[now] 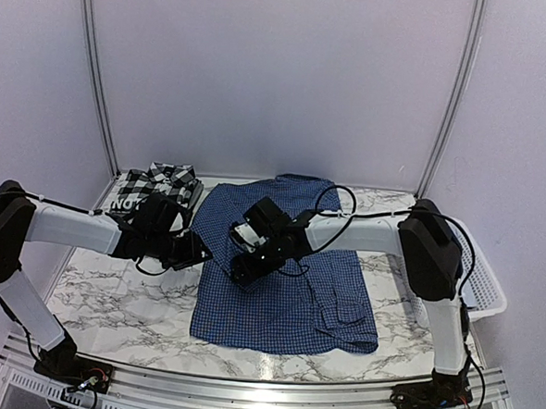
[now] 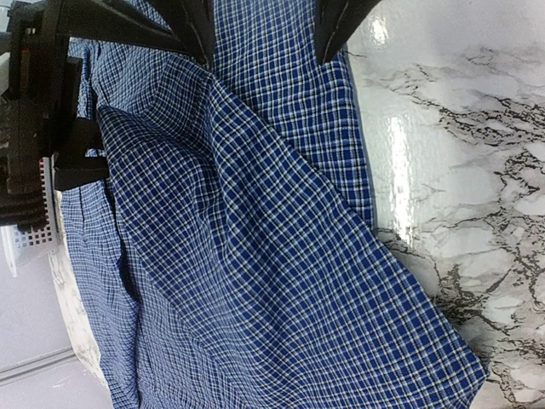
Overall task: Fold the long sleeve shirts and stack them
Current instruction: Pick up the sleeve from the 1/3-folded shirt.
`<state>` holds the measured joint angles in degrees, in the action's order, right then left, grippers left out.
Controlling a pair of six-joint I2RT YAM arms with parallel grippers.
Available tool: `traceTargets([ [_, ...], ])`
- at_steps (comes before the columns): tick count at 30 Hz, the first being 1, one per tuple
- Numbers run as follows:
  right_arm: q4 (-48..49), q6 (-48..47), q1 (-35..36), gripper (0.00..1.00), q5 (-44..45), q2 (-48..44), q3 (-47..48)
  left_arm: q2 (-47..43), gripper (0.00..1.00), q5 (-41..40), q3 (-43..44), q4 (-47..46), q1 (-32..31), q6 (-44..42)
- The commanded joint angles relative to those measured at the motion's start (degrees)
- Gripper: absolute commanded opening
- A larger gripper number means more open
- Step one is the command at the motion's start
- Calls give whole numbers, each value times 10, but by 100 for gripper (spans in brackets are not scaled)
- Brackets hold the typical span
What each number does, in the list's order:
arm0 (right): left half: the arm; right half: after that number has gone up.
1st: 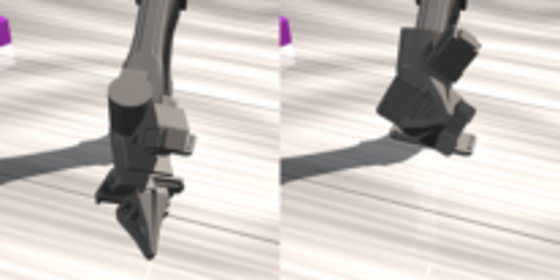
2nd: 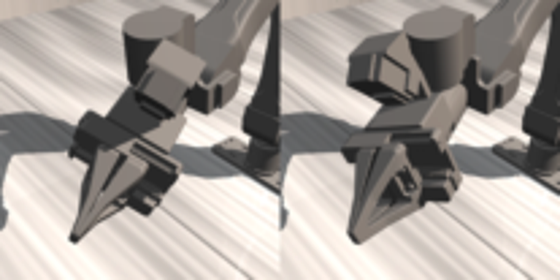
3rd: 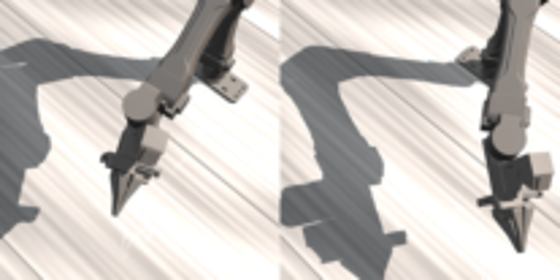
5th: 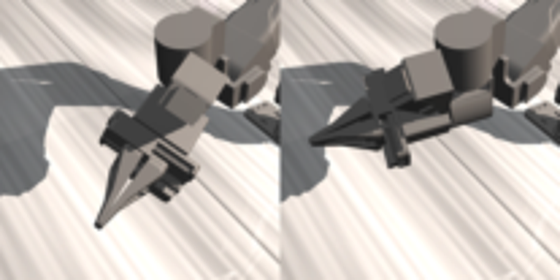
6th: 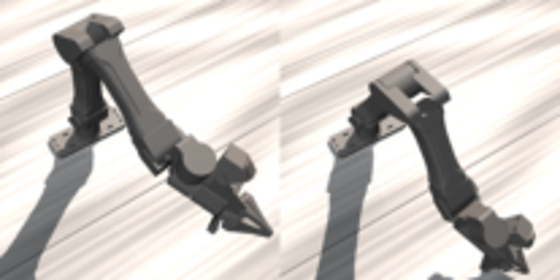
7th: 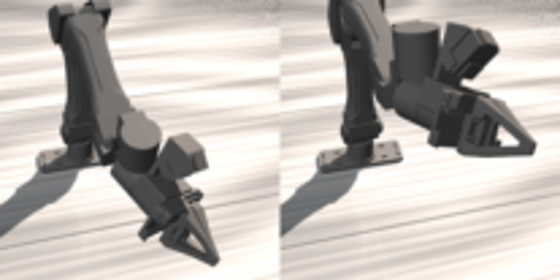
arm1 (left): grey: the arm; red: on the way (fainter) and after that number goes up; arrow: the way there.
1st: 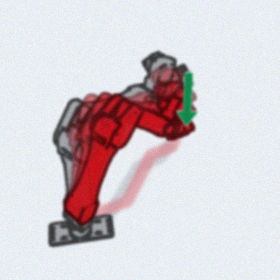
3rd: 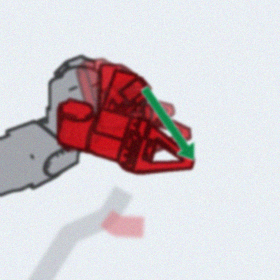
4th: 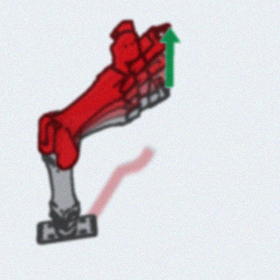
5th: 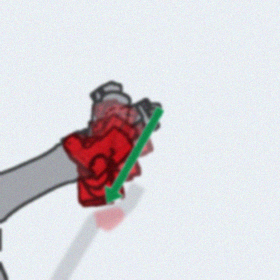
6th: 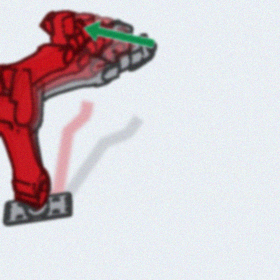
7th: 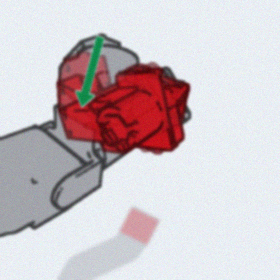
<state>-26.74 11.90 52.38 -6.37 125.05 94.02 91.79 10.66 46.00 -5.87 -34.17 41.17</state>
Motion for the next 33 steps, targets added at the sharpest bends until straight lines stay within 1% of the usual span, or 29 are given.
traceTargets([
  [1, -23, -1, 15, 85, 58, 15, 21, 4, 41, 2, 5, 9, 3, 2],
  [7, -38, 1, 25, 87, 109, 23, 23, 5, 41, 2, 4, 9, 3, 2],
  [9, -42, 1, 28, 86, 122, 26, 24, 6, 41, 2, 4, 9, 3, 2],
  [11, -42, 1, 31, 81, 128, 26, 25, 6, 41, 2, 4, 9, 3, 2],
  [14, -42, 3, 32, 72, 129, 29, 28, 4, 41, 0, 1, 9, 3, 4],
  [17, -42, 8, 32, 60, 129, 29, 30, -1, 40, -2, -2, 12, 3, 4],
  [22, -42, 16, 32, 45, 134, 21, 39, -12, 41, -1, -11, 28, 3, -2],
  [25, -42, 19, 33, 30, 133, 20, 48, -35, 41, 12, -39, 38, 3, -3],
  [27, -43, 22, 33, 19, 127, 23, 54, -49, 41, 20, -60, 48, 3, -5],
  [31, -44, 28, 32, 2, 121, 26, 64, -77, 41, 42, -88, 58, -1, -5],
  [33, -45, 30, 32, 0, 122, 25, 72, -87, 41, 50, -97, 79, -10, -1],
])
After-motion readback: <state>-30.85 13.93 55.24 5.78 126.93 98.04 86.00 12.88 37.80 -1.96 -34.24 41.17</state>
